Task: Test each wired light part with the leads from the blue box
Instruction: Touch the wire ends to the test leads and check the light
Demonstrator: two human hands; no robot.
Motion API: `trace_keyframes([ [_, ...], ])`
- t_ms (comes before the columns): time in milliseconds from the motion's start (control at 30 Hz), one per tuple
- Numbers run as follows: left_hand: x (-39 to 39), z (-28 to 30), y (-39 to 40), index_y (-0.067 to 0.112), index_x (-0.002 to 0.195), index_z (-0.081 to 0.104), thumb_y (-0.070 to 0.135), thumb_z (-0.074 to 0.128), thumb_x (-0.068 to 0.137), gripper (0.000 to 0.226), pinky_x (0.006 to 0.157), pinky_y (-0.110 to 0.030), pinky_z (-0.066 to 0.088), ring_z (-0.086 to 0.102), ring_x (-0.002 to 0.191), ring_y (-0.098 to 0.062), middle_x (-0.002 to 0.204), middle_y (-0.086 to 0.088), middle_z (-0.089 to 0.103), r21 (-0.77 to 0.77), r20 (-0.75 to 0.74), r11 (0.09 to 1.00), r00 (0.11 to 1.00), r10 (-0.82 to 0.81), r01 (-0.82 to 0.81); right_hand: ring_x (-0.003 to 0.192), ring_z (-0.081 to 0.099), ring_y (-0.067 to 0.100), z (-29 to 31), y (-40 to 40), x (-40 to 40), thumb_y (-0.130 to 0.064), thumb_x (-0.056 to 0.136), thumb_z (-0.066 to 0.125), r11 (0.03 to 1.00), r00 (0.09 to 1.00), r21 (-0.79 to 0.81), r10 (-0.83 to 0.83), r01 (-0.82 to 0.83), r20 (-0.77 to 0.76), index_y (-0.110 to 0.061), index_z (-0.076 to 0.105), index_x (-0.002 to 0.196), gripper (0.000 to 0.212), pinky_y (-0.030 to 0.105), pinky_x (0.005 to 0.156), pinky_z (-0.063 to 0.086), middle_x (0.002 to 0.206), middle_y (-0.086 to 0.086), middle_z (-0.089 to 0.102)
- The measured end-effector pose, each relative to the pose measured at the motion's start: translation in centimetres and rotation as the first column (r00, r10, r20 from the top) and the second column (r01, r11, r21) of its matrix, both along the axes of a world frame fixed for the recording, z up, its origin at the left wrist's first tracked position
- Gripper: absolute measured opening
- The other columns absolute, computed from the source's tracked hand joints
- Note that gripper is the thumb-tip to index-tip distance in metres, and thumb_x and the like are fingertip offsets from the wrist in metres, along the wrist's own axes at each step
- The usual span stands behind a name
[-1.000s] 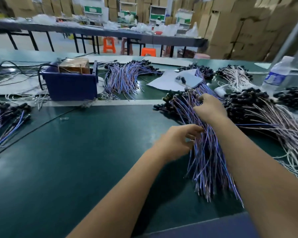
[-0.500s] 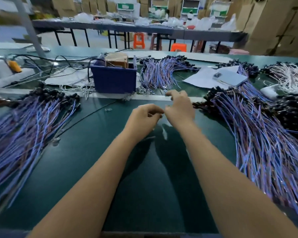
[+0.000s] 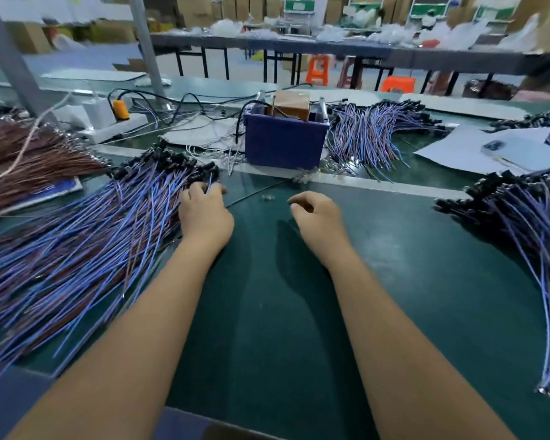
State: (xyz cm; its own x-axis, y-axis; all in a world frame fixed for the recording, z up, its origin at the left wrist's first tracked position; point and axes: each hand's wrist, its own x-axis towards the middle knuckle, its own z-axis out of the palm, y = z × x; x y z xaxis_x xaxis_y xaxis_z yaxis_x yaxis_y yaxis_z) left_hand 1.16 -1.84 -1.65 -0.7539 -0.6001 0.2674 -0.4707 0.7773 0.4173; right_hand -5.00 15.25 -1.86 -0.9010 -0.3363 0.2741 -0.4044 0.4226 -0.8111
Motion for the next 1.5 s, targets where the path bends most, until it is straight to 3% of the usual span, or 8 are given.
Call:
trace_keyframes([
  [367, -2.6, 0.2, -1.1, 0.013, 0.13, 0.052, 0.032, 0.05, 0.099, 0.037, 0.1, -0.046, 0.035, 0.044, 0.12, -0.041, 0.136, -0.019, 0.041, 0.026, 0.076, 0.979, 0.977, 0.198, -0.201, 0.09, 0.056, 0.014, -0.5, -0.1, 0.0, -0.013, 0.094, 0.052, 1.0, 1.0, 0.006, 0.026, -0.026, 0.004, -0.014, 0.069, 0.099, 0.018, 0.022, 0.077, 0.039, 0.099, 0.001, 0.062],
  [600, -2.6, -0.1, -1.0, 0.017, 0.117, 0.059, 0.031, 0.051, 0.098, 0.025, 0.1, -0.047, 0.035, 0.041, 0.118, -0.038, 0.13, -0.018, 0.042, 0.025, 0.015, 0.979, 0.979, 0.204, -0.205, 0.091, 0.057, 0.016, -0.3, -0.2, 0.1, -0.013, 0.094, 0.052, 1.0, 1.0, -0.004, 0.021, -0.021, 0.02, -0.014, 0.07, 0.097, 0.018, 0.024, 0.078, 0.041, 0.1, 0.003, 0.064],
  [867, -1.8, 1.2, 1.3, 0.015, 0.107, 0.066, 0.023, 0.059, 0.094, 0.016, 0.09, -0.042, 0.036, 0.04, 0.116, -0.033, 0.126, -0.011, 0.045, -0.13, -0.286, 0.986, 0.956, 0.06, -0.101, 0.067, 0.049, 0.002, 0.1, 0.1, 0.3, -0.008, 0.093, 0.052, 0.991, 0.998, -0.124, -0.058, 0.056, -0.012, -0.015, 0.068, 0.094, 0.018, 0.005, 0.061, 0.036, 0.086, -0.002, 0.056],
  [1033, -2.8, 4.5, 5.7, 0.014, 0.108, 0.063, 0.019, 0.055, 0.095, 0.016, 0.071, -0.03, 0.042, 0.062, 0.09, -0.022, 0.101, -0.001, 0.068, -0.013, -0.538, 0.975, 0.82, -0.193, 0.221, 0.043, 0.055, 0.015, 1.5, 0.0, 0.9, -0.017, 0.103, 0.038, 0.865, 0.875, -0.492, 0.314, -0.103, 0.369, -0.012, 0.061, 0.092, 0.026, 0.02, 0.043, 0.044, 0.058, 0.007, 0.064],
  [1200, -2.6, 7.1, 11.3, 0.015, 0.088, 0.072, 0.02, 0.062, 0.087, 0.011, 0.071, -0.029, 0.055, 0.067, 0.073, -0.014, 0.078, 0.002, 0.071, 0.207, -0.635, 0.692, 0.633, -0.442, 0.691, 0.082, 0.07, 0.012, 2.3, 1.1, 0.7, -0.051, 0.103, 0.017, 0.495, 0.597, -0.862, 0.725, -0.107, 0.342, -0.026, 0.079, 0.087, 0.069, 0.029, 0.071, 0.056, 0.089, -0.003, 0.074],
  [1300, -2.0, 7.3, 12.0, 0.007, 0.072, 0.072, 0.022, 0.059, 0.091, 0.027, 0.061, -0.032, 0.054, 0.065, 0.064, -0.026, 0.075, -0.016, 0.071, 0.467, -0.707, 0.383, 0.596, -0.38, 0.797, 0.085, 0.072, 0.016, 2.4, 2.2, 0.0, -0.047, 0.104, 0.021, 0.309, 0.602, -0.95, 0.749, 0.053, 0.277, -0.02, 0.08, 0.083, 0.068, 0.03, 0.07, 0.057, 0.091, 0.002, 0.075],
  [1400, -1.4, 6.5, 11.5, 0.003, 0.059, 0.066, 0.031, 0.052, 0.092, 0.045, 0.049, -0.023, 0.043, 0.055, 0.054, -0.023, 0.068, -0.019, 0.062, 0.66, -0.655, 0.024, 0.591, -0.471, 0.751, 0.075, 0.07, 0.02, 2.0, 3.1, -0.6, -0.034, 0.106, 0.029, 0.321, 0.674, -0.941, 0.671, 0.111, 0.308, -0.004, 0.074, 0.084, 0.059, 0.026, 0.059, 0.056, 0.079, 0.012, 0.07],
  [1500, -1.3, 5.1, 10.3, 0.007, 0.058, 0.064, 0.035, 0.043, 0.099, 0.054, 0.05, -0.02, 0.043, 0.056, 0.054, -0.017, 0.066, -0.013, 0.063, 0.805, -0.424, 0.017, 0.593, -0.684, 0.594, 0.067, 0.068, 0.023, 2.0, 2.9, -0.9, -0.014, 0.102, 0.042, 0.439, 0.727, -0.877, 0.537, 0.192, 0.428, 0.005, 0.062, 0.102, 0.027, 0.025, 0.051, 0.054, 0.078, 0.015, 0.067],
])
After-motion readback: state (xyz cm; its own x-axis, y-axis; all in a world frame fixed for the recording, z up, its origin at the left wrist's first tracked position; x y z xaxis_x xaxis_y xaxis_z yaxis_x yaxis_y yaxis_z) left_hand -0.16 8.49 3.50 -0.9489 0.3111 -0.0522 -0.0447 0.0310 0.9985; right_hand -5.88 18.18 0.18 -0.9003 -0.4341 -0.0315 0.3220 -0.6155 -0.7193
